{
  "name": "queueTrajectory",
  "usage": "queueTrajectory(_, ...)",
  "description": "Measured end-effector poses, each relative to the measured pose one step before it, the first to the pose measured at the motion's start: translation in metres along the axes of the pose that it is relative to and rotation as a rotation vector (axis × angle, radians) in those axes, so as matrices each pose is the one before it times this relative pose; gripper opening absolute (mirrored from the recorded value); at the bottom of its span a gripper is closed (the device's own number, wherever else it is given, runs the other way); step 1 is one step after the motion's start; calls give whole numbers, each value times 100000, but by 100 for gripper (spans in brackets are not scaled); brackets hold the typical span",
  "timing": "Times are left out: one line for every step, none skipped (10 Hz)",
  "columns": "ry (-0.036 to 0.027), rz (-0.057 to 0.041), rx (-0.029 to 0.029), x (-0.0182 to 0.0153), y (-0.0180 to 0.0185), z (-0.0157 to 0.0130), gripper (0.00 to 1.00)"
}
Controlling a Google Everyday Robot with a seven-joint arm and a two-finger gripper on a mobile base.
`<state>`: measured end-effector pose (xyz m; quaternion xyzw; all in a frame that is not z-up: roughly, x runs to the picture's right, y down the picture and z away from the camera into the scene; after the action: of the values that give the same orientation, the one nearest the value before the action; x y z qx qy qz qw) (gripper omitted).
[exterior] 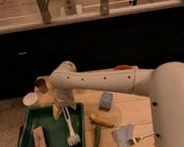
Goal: Place brush in tray
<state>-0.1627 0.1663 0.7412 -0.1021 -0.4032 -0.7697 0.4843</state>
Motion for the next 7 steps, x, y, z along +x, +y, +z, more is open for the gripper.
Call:
queueTrajectory(-144,-169,-145,-21,-16,31,80)
queueTrajectory(-193,-130,-295,-82,63,-4,80)
queueTrajectory(1,-343,-256,-48,-30,-36,80)
queueTrajectory(245,-415,-21,-18,-102,-6,80)
queueTrajectory(354,-307,11,-54,-15,-16,80)
queueTrajectory(420,-343,14,-42,-17,-61,80)
queueTrajectory(383,-478,78,-45,-27,-14,80)
